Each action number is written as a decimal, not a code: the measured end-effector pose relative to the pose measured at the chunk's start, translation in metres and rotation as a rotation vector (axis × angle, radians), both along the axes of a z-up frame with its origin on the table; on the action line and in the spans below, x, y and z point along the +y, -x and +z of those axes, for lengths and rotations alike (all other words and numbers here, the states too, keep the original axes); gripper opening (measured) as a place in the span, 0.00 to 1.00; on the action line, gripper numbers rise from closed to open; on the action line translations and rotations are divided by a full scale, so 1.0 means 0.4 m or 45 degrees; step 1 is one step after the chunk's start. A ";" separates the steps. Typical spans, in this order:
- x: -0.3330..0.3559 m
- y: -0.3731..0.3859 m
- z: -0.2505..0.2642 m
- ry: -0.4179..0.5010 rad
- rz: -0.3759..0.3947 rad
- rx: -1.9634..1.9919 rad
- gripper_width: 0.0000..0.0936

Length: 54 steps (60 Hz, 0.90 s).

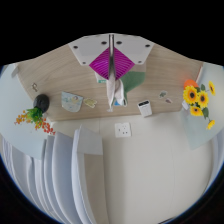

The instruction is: Fold towel

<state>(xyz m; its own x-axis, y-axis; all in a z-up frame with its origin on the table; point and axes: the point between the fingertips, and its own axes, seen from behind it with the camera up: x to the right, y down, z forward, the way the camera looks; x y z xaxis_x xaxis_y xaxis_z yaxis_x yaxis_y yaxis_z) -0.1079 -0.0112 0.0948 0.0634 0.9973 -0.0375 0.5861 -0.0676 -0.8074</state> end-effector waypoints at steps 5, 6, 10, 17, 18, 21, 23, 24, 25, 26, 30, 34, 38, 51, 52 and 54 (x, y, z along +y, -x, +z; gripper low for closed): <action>0.065 0.005 -0.082 -0.060 -0.006 -0.033 0.03; 0.074 0.005 -0.098 -0.067 -0.008 -0.041 0.03; 0.094 0.001 -0.155 -0.074 -0.010 -0.080 0.03; 0.105 -0.001 -0.179 -0.123 0.019 -0.070 0.04; 0.105 -0.001 -0.179 -0.127 0.024 -0.066 0.04; 0.103 -0.001 -0.174 -0.141 0.033 -0.060 0.05; 0.104 -0.001 -0.171 -0.144 0.039 -0.058 0.07; 0.103 -0.001 -0.169 -0.144 0.043 -0.056 0.09; 0.102 -0.001 -0.167 -0.144 0.044 -0.055 0.12; 0.103 -0.002 -0.162 -0.143 0.046 -0.054 0.18; 0.105 -0.016 -0.122 -0.159 0.044 -0.046 0.57; 0.113 -0.043 -0.053 -0.175 0.024 -0.032 0.87; 0.112 -0.099 0.024 -0.154 0.010 -0.051 0.91; 0.099 -0.345 0.275 -0.162 0.031 -0.059 0.91; 0.095 -0.362 0.286 -0.159 0.030 -0.060 0.91; 0.089 -0.394 0.304 -0.154 0.028 -0.067 0.90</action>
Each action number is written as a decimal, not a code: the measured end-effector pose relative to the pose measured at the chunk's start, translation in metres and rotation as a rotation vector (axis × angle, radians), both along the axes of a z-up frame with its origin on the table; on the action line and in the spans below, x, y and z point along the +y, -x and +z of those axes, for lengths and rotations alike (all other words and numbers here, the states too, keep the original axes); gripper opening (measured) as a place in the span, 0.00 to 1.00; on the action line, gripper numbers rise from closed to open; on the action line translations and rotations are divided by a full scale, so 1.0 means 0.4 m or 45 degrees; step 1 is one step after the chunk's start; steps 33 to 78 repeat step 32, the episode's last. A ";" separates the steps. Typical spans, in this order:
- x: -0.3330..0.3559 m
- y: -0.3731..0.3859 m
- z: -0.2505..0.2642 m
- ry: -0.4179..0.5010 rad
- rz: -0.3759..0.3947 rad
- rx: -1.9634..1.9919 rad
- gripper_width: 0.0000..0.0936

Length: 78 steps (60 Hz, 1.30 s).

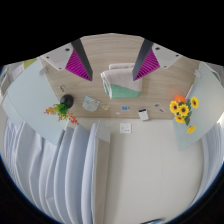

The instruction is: Fold towel

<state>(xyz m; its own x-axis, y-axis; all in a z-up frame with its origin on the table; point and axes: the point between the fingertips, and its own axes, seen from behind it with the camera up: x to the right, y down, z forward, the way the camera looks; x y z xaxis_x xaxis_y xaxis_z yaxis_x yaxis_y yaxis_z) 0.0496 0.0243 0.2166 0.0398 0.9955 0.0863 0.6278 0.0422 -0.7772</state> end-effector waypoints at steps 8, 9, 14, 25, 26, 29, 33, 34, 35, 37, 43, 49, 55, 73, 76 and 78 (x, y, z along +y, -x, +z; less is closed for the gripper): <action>-0.009 -0.075 0.062 -0.035 -0.012 0.035 0.91; -0.009 -0.079 0.073 -0.044 -0.014 0.045 0.91; -0.016 -0.094 0.092 -0.069 -0.013 0.066 0.91; -0.021 -0.113 0.099 -0.048 -0.035 0.072 0.92; -0.021 -0.114 0.098 -0.048 -0.038 0.068 0.91; -0.019 -0.116 0.096 -0.045 -0.042 0.067 0.91; -0.018 -0.117 0.093 -0.030 -0.051 0.065 0.91; -0.018 -0.117 0.093 -0.030 -0.051 0.065 0.91; -0.018 -0.117 0.093 -0.030 -0.051 0.065 0.91; -0.018 -0.117 0.093 -0.030 -0.051 0.065 0.91; -0.018 -0.117 0.093 -0.030 -0.051 0.065 0.91; -0.018 -0.117 0.093 -0.030 -0.051 0.065 0.91; -0.018 -0.117 0.093 -0.030 -0.051 0.065 0.91; -0.018 -0.117 0.093 -0.030 -0.051 0.065 0.91; -0.018 -0.117 0.093 -0.030 -0.051 0.065 0.91; -0.018 -0.117 0.093 -0.030 -0.051 0.065 0.91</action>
